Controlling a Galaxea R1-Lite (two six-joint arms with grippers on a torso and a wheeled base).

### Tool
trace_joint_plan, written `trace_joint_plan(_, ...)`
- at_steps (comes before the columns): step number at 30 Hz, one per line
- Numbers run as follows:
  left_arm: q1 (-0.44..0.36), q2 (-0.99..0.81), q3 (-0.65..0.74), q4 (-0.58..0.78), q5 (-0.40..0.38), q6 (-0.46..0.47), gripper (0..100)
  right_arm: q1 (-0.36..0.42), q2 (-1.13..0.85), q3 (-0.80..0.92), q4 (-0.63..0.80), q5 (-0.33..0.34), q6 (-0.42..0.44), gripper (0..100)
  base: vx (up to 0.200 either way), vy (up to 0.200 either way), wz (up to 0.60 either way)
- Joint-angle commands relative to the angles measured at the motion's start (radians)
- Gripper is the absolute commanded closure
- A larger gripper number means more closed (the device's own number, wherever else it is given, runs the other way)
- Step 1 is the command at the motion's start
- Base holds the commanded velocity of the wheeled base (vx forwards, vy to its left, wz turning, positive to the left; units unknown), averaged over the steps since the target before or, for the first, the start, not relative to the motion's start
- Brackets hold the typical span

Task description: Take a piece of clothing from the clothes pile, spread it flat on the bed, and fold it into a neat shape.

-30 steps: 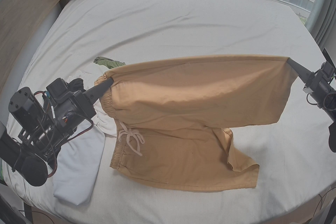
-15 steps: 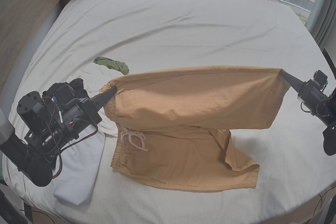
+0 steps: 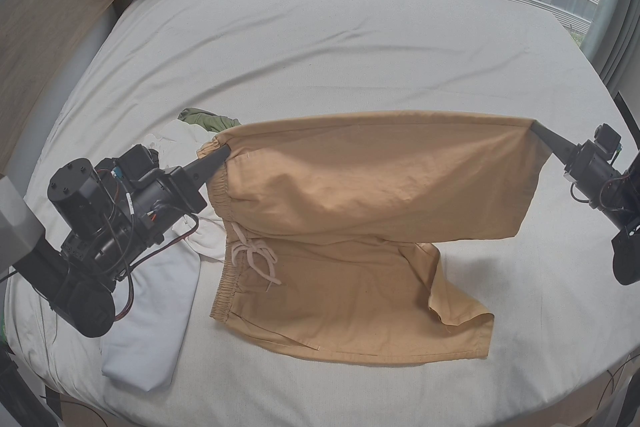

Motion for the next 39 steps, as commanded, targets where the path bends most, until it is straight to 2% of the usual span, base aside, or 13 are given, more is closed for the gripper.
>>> trace_joint_plan(1, 0.002, 0.061, -0.024, -0.001, 0.016, 0.001, 100, 0.001, 0.058, -0.029, 0.0, 0.0, 0.001, 100, 0.0, 0.0, 0.0)
trace_joint_plan(9, 0.002, 0.121, -0.07, -0.002, 0.064, 0.0, 100, 0.006, 0.106, -0.05, 0.0, 0.0, -0.001, 100, 0.0, 0.0, 0.0)
trace_joint_plan(14, 0.0, 0.17, -0.157, -0.002, 0.119, 0.0, 100, 0.009, 0.147, -0.122, 0.004, 0.002, 0.001, 100, 0.0, 0.0, 0.0)
trace_joint_plan(19, -0.003, 0.219, -0.214, -0.002, 0.144, 0.0, 100, 0.009, 0.161, -0.18, 0.078, 0.0, 0.001, 100, 0.0, 0.0, 0.0)
trace_joint_plan(31, -0.003, 0.289, -0.323, -0.001, 0.156, -0.006, 100, 0.007, 0.273, -0.326, 0.116, 0.0, 0.002, 100, 0.0, 0.0, 0.0)
trace_joint_plan(39, 0.008, 0.363, -0.446, -0.001, 0.181, -0.009, 100, 0.007, 0.348, -0.427, 0.147, -0.001, 0.006, 100, 0.0, 0.0, 0.0)
